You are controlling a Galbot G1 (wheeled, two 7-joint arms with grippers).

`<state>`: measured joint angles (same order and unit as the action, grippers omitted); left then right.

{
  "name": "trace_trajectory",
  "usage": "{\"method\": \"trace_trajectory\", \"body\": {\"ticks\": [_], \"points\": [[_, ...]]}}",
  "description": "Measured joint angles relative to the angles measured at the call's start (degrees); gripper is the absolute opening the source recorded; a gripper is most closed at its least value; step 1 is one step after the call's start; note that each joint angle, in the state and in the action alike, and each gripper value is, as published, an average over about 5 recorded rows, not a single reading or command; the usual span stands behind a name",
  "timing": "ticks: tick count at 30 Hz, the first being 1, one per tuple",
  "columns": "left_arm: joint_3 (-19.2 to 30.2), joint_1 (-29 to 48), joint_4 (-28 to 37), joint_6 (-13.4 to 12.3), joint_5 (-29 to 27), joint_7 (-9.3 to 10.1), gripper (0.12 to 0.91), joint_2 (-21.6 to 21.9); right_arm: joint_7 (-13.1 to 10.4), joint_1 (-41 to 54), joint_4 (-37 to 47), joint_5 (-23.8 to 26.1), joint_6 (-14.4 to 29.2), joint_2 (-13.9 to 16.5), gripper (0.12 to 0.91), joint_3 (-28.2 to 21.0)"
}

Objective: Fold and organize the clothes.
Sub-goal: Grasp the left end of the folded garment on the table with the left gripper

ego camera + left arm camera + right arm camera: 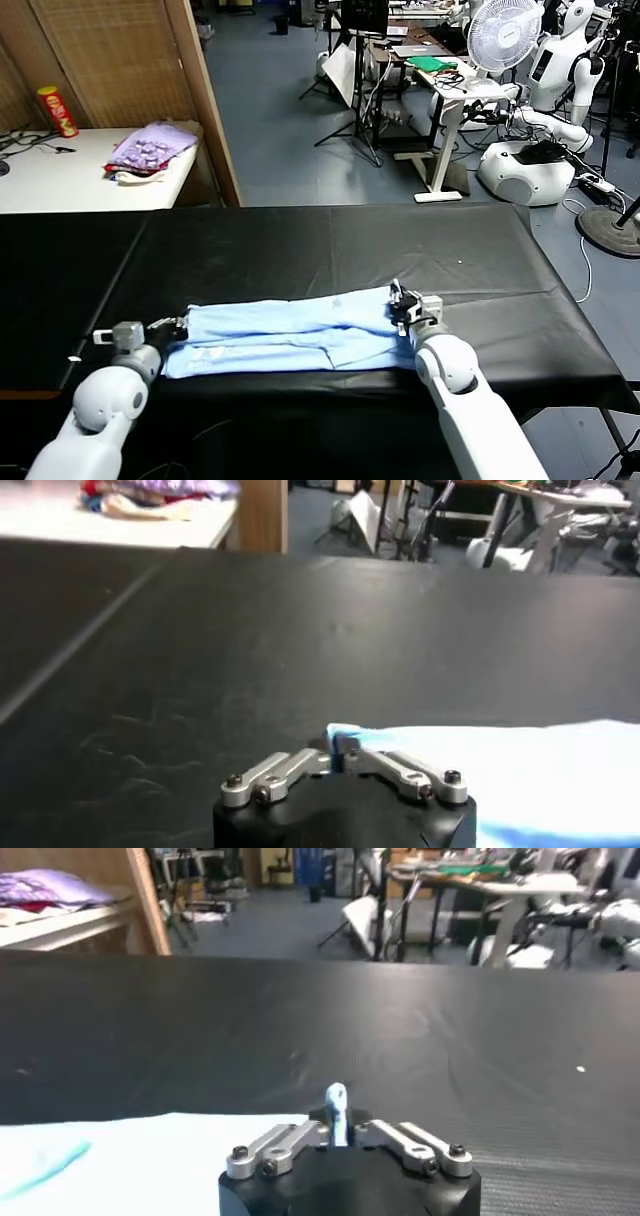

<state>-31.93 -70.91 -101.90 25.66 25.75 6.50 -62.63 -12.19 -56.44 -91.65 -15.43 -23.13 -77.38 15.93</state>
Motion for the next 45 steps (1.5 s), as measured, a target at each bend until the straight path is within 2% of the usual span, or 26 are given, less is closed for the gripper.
{"method": "trace_trajectory", "body": {"ticks": [3, 6, 9, 12, 15, 17, 19, 23, 26, 29, 32, 40, 42, 45], "points": [[0.11, 0.37, 0.35, -2.37, -4.16, 0.07, 0.125, -1.45, 0.75, -0.73, -0.66, 0.02, 0.47, 0.20, 0.180, 0.43], [0.05, 0.46, 0.24, -3.04, -5.76, -0.17, 0.149, -2.20, 1.67, -1.87, -2.13, -0.09, 0.52, 1.02, 0.306, 1.01], [-0.40, 0.26, -0.18, -3.25, -5.59, -0.41, 0.266, -2.19, 1.95, -3.32, -4.37, -0.70, 0.23, 2.24, 0.473, 1.74], [-1.14, -0.32, -0.89, -3.11, -4.34, -0.47, 0.432, -1.67, 1.76, -4.89, -7.17, -1.82, -0.30, 3.44, 0.641, 2.47], [-2.13, -1.21, -2.01, -2.34, -2.21, -0.46, 0.599, -1.14, 1.66, -6.50, -10.10, -2.87, -0.78, 4.39, 0.759, 3.16], [-2.87, -2.10, -3.08, -1.44, 0.36, -0.43, 0.704, -1.01, 1.66, -7.43, -11.87, -3.26, -0.92, 4.80, 0.788, 3.48], [-3.71, -3.36, -4.51, -0.45, 3.79, -0.36, 0.768, -1.20, 1.66, -8.05, -13.30, -3.48, -0.98, 5.00, 0.795, 3.57], [-4.99, -6.52, -7.67, 0.62, 8.14, -0.20, 0.796, -2.26, 1.75, -8.62, -15.31, -3.68, -1.05, 5.14, 0.798, 3.36], [-5.14, -8.41, -8.71, 0.57, 7.45, -0.16, 0.798, -3.61, 2.05, -9.01, -16.56, -3.74, -1.06, 5.39, 0.798, 3.28], [-5.19, -9.53, -8.78, 0.17, 5.88, -0.14, 0.768, -5.33, 2.34, -9.41, -17.63, -3.81, -1.06, 5.79, 0.798, 3.30], [-5.25, -10.03, -8.47, -0.34, 5.06, -0.18, 0.647, -6.99, 2.46, -9.74, -18.31, -3.87, -1.04, 6.19, 0.798, 3.40], [-5.33, -10.75, -8.82, -1.05, 4.00, -0.17, 0.203, -10.37, 2.49, -10.10, -19.66, -3.88, -1.03, 6.14, 0.798, 3.81], [-5.30, -10.67, -8.63, -1.96, 1.85, -0.35, 0.154, -10.64, 2.39, -10.27, -20.08, -3.92, -1.08, 6.04, 0.798, 4.06], [-5.57, -10.55, -7.77, -4.59, -3.51, -0.92, 0.160, -10.10, 2.28, -10.66, -20.76, -3.98, -1.11, 6.05, 0.798, 4.52]]}}
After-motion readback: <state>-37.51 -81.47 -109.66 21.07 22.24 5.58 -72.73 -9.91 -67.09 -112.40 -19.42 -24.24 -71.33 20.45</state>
